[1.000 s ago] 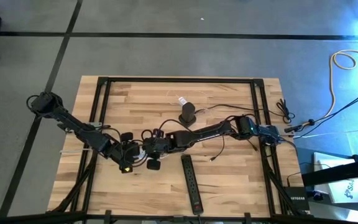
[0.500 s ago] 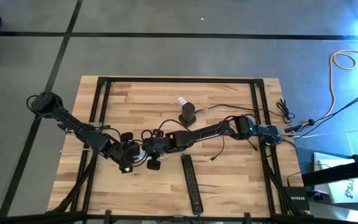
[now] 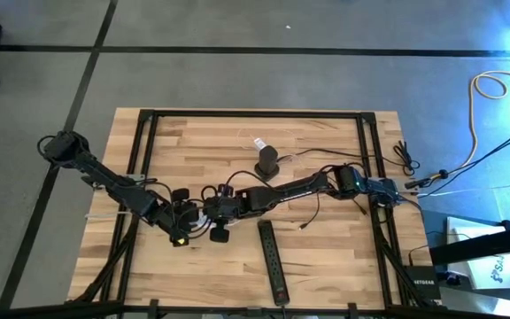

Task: Insert USB
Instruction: Insert the white USB cable into the white outlet extension

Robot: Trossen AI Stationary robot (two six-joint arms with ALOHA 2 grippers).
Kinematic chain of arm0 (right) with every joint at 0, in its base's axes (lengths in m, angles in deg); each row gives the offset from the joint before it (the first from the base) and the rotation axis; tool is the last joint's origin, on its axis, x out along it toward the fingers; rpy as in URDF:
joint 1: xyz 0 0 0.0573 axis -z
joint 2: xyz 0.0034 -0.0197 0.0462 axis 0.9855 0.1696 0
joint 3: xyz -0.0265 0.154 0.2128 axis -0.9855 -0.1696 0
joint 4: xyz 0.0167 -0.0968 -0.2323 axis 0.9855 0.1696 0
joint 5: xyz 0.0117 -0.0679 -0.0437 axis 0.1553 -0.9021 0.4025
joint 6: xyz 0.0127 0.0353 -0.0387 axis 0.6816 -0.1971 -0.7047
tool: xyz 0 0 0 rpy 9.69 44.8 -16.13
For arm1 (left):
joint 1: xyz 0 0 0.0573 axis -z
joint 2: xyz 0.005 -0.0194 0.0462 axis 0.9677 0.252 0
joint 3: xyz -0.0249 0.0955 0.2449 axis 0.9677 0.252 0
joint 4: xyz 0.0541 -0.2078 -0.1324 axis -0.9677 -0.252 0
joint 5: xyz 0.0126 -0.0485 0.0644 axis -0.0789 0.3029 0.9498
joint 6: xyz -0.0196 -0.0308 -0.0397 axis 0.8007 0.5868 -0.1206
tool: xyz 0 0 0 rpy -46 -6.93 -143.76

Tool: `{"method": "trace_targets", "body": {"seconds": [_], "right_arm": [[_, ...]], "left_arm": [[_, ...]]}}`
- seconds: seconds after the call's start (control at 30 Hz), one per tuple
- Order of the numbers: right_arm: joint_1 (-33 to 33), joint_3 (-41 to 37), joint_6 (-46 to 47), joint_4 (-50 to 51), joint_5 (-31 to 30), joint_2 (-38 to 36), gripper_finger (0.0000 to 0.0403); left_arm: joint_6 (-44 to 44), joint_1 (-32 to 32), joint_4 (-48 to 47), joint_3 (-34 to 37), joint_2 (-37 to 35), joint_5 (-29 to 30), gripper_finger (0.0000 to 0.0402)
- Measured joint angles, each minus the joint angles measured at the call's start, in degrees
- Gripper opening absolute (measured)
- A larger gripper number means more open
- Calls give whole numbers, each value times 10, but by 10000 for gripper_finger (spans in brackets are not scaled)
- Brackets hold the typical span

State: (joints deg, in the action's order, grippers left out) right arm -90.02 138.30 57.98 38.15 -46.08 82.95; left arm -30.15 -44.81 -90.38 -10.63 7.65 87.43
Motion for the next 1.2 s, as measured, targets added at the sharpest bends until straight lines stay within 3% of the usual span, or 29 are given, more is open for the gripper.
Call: {"method": "trace_targets", "body": {"seconds": [0.33, 0.53, 0.97, 1.1, 1.2], "right_arm": [[2, 0, 9, -8, 21, 1, 0], [0, 2, 24, 35, 20, 0, 0], [0, 1, 20, 1, 41, 7, 0], [-5, 1, 22, 21, 25, 7, 0], [-10, -3, -7, -24, 18, 5, 0]], "left_arm": [[2, 0, -2, 0, 0, 0, 170], [3, 0, 3, 0, 1, 1, 170], [2, 0, 0, 0, 1, -2, 170], [3, 0, 6, 0, 1, -1, 170], [2, 1, 1, 0, 1, -4, 170]]}}
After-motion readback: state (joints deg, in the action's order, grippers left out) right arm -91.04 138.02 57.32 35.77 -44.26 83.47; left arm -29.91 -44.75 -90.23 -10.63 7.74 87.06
